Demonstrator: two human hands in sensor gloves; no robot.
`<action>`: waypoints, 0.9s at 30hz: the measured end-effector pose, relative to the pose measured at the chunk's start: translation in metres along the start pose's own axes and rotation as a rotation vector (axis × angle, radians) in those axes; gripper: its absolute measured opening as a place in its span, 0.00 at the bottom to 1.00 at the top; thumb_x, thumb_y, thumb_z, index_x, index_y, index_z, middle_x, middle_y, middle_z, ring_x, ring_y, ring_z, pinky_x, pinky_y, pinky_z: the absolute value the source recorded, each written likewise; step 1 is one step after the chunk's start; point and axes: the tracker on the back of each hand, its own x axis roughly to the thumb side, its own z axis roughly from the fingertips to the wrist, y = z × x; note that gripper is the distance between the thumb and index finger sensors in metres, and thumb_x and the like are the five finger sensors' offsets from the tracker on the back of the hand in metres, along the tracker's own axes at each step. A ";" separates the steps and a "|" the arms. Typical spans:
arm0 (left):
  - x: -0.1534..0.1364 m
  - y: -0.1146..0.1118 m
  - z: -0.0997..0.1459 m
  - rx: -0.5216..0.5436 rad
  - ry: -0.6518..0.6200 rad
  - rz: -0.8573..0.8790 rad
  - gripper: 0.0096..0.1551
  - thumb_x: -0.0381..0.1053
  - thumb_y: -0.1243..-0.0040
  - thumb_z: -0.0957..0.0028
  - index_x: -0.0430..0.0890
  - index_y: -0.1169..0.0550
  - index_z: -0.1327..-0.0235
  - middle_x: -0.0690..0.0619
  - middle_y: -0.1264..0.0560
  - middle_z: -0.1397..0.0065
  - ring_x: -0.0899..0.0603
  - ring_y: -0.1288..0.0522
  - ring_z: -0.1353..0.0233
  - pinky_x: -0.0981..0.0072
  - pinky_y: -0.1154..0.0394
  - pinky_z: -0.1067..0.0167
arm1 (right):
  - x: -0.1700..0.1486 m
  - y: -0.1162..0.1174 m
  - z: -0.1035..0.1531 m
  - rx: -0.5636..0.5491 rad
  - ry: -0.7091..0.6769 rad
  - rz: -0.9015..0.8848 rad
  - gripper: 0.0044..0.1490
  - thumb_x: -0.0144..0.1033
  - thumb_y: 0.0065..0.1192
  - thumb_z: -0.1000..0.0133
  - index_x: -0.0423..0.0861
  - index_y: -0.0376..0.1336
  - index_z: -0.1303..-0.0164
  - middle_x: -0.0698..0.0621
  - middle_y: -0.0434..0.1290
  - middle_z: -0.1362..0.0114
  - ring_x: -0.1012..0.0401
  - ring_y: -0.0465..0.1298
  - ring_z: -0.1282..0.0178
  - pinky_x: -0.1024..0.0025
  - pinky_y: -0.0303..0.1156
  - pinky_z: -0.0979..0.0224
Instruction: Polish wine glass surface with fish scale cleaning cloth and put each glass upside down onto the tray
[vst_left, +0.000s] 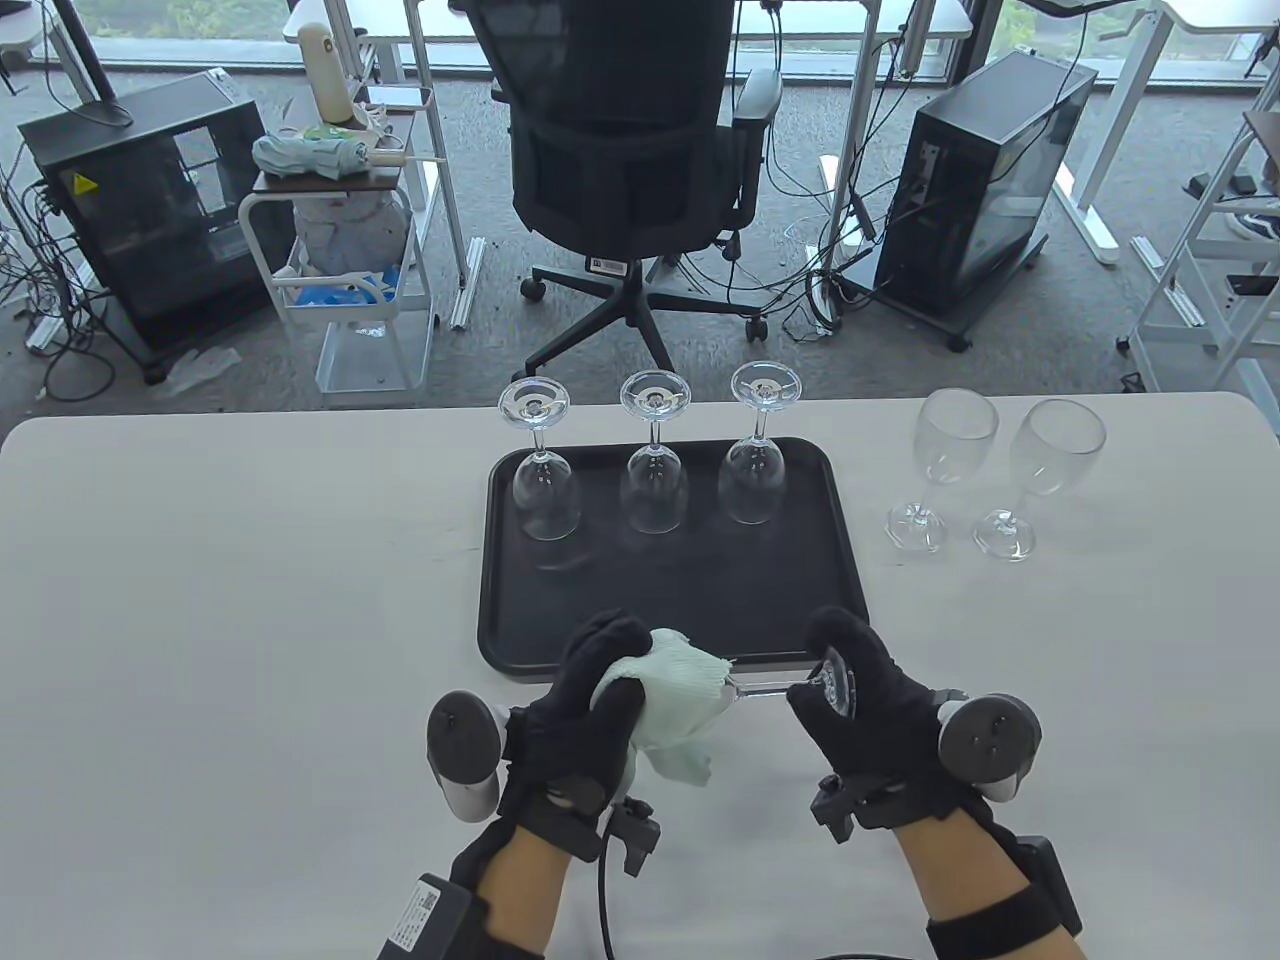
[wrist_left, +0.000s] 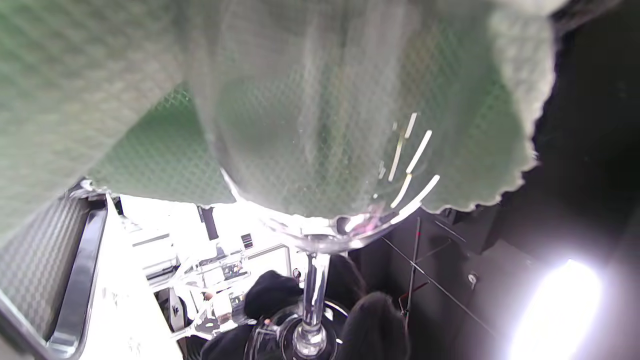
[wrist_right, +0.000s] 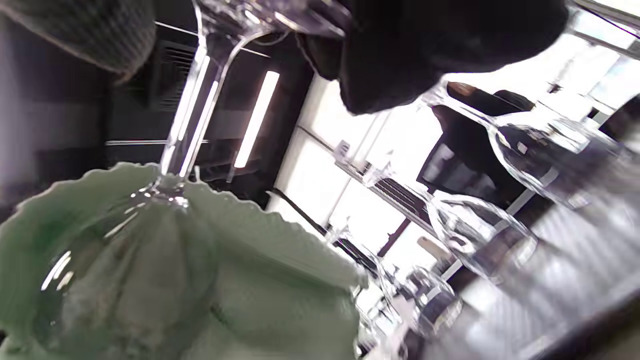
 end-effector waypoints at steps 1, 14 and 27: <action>0.001 0.002 0.000 0.015 -0.024 -0.029 0.34 0.74 0.45 0.45 0.62 0.32 0.28 0.51 0.41 0.17 0.36 0.36 0.22 0.38 0.22 0.44 | -0.001 0.001 0.000 0.060 0.035 -0.063 0.50 0.71 0.59 0.45 0.56 0.47 0.20 0.37 0.64 0.28 0.49 0.78 0.56 0.62 0.80 0.60; -0.009 0.001 0.002 -0.004 0.060 0.082 0.33 0.74 0.46 0.43 0.62 0.32 0.27 0.51 0.41 0.17 0.36 0.36 0.22 0.39 0.22 0.44 | 0.008 -0.001 0.004 -0.040 -0.170 0.126 0.52 0.68 0.63 0.47 0.56 0.45 0.21 0.39 0.63 0.27 0.49 0.79 0.53 0.61 0.81 0.57; -0.016 0.005 0.001 -0.017 0.123 0.135 0.34 0.74 0.47 0.42 0.61 0.32 0.26 0.50 0.41 0.17 0.35 0.35 0.23 0.39 0.21 0.46 | 0.013 0.001 0.004 -0.053 -0.231 0.174 0.54 0.67 0.65 0.47 0.55 0.44 0.21 0.38 0.62 0.27 0.48 0.78 0.52 0.61 0.81 0.56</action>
